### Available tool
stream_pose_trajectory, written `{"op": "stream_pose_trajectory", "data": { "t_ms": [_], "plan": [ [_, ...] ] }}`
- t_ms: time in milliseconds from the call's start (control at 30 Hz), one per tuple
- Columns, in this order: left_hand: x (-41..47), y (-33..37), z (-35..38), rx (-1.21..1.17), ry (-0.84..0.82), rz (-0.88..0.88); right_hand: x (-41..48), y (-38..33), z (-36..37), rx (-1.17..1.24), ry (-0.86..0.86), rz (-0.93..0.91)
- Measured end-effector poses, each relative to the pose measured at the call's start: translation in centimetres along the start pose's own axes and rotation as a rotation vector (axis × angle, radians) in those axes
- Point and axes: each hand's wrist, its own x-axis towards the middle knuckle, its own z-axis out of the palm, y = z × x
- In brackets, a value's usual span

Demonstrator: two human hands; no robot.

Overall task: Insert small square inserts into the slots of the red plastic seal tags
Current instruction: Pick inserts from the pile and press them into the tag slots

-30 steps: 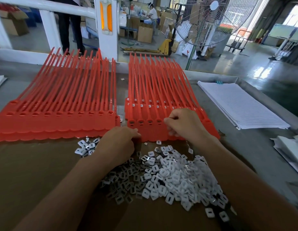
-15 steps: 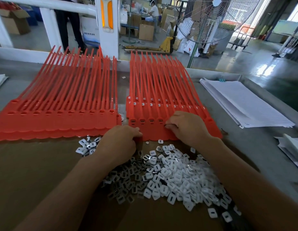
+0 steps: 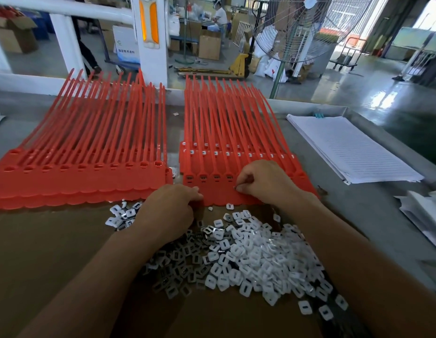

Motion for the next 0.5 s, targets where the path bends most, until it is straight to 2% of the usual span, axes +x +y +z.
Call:
{"op": "stream_pose_trajectory", "data": {
  "t_ms": [133, 233, 500],
  "plan": [
    [0.0, 0.0, -0.1, 0.010, 0.000, 0.020, 1.1, -0.9, -0.7, -0.090, -0.168, 0.039],
    [0.1, 0.0, -0.1, 0.023, -0.001, 0.026, 1.1, -1.2, -0.7, -0.146, -0.216, 0.035],
    [0.2, 0.0, 0.0, 0.021, 0.012, 0.019, 0.3, 0.4, 0.1, 0.126, -0.063, 0.001]
  ]
}}
